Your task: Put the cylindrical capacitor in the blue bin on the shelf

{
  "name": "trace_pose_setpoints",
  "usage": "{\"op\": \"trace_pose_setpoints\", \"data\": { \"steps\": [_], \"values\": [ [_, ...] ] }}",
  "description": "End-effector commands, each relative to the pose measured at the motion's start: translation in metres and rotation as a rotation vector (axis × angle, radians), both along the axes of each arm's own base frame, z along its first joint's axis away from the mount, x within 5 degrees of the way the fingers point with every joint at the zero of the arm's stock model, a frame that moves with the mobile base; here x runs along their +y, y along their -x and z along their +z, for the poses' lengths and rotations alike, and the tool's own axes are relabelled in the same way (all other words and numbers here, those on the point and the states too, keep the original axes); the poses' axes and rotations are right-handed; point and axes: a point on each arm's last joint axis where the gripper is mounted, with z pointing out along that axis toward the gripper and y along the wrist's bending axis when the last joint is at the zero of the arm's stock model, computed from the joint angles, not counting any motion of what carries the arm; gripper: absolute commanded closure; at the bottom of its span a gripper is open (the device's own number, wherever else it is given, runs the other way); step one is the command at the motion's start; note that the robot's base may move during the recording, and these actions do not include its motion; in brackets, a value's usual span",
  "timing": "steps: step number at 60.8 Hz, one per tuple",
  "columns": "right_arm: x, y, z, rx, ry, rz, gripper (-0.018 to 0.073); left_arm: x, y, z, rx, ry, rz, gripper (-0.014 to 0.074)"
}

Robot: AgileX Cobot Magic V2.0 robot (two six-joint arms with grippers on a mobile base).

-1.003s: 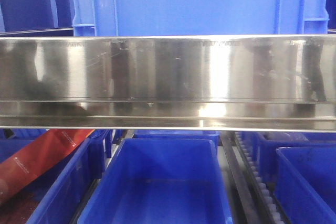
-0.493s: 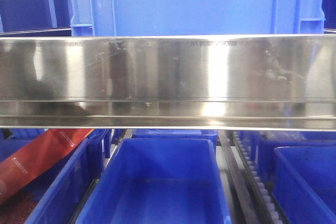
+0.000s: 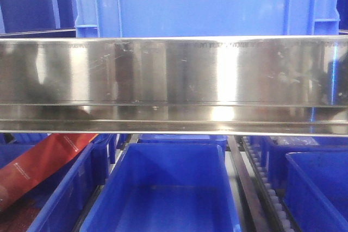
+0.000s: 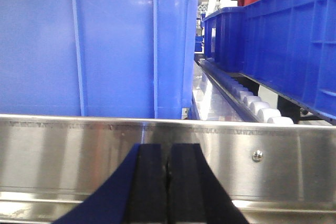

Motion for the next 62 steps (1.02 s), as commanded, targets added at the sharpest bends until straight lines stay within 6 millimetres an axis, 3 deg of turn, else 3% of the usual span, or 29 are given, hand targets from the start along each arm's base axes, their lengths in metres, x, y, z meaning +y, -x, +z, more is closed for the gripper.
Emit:
{"op": "trace_pose_setpoints", "data": {
  "steps": [1,62],
  "values": [
    [-0.0006,0.0002,0.0024,-0.027,0.024,-0.007,0.0721,0.0002,0.0006,0.0024,-0.024,0.003,0.002,0.0645],
    [-0.0007,0.0001,0.0032,-0.036,0.024,-0.008,0.0721,0.0002,0.0006,0.0024,-0.024,0.003,0.002,0.0645]
  ]
}}
